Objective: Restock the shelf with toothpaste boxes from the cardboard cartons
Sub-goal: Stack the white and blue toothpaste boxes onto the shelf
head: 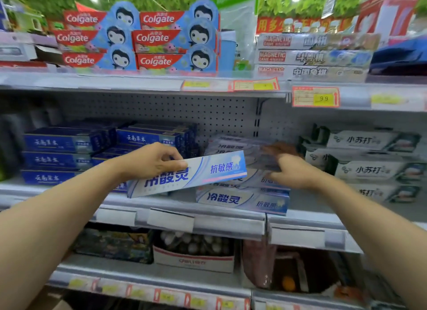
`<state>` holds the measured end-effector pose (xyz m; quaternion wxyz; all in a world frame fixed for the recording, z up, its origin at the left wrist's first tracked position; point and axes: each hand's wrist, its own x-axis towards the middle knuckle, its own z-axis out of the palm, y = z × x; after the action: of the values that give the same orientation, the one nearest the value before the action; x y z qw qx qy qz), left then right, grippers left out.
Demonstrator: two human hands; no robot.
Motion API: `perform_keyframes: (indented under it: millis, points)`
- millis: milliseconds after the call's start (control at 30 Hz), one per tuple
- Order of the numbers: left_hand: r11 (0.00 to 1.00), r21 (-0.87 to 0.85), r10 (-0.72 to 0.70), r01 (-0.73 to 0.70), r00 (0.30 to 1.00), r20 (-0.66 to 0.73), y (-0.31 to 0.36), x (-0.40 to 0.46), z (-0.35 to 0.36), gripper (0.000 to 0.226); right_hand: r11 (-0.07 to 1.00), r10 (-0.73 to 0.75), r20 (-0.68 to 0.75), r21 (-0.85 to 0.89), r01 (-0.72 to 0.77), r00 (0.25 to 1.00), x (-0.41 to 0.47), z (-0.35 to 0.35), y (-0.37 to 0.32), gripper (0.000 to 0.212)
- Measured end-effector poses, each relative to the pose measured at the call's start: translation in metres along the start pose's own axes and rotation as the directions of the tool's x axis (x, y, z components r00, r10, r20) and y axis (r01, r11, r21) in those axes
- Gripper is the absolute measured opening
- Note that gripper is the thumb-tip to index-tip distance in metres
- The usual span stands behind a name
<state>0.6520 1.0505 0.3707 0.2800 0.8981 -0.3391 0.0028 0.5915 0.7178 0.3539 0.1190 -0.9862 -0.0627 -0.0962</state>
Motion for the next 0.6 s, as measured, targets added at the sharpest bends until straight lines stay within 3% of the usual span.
perform_keyframes:
  millis: [133,233,400,600]
  points:
    - [0.997,0.061,0.057,-0.056,0.998,-0.010,0.019,0.032,-0.002,0.065,0.997,0.053,-0.117,-0.043,-0.058,0.992,-0.033,-0.005,0.000,0.074]
    - [0.993,0.075,0.092,-0.091,0.996,-0.011,0.033,0.058,-0.002,0.061,0.986,0.135,-0.112,-0.078,-0.145,0.984,-0.056,-0.003,-0.006,0.068]
    - [0.991,0.067,0.119,-0.118,0.993,-0.021,0.051,0.102,0.012,0.037,0.988,0.119,-0.106,-0.082,-0.128,0.987,-0.083,0.007,-0.020,0.069]
    - [0.970,0.203,0.134,-0.137,0.991,0.030,0.055,0.124,0.025,0.043,0.983,0.147,-0.110,-0.097,-0.158,0.983,-0.093,0.017,-0.022,0.069]
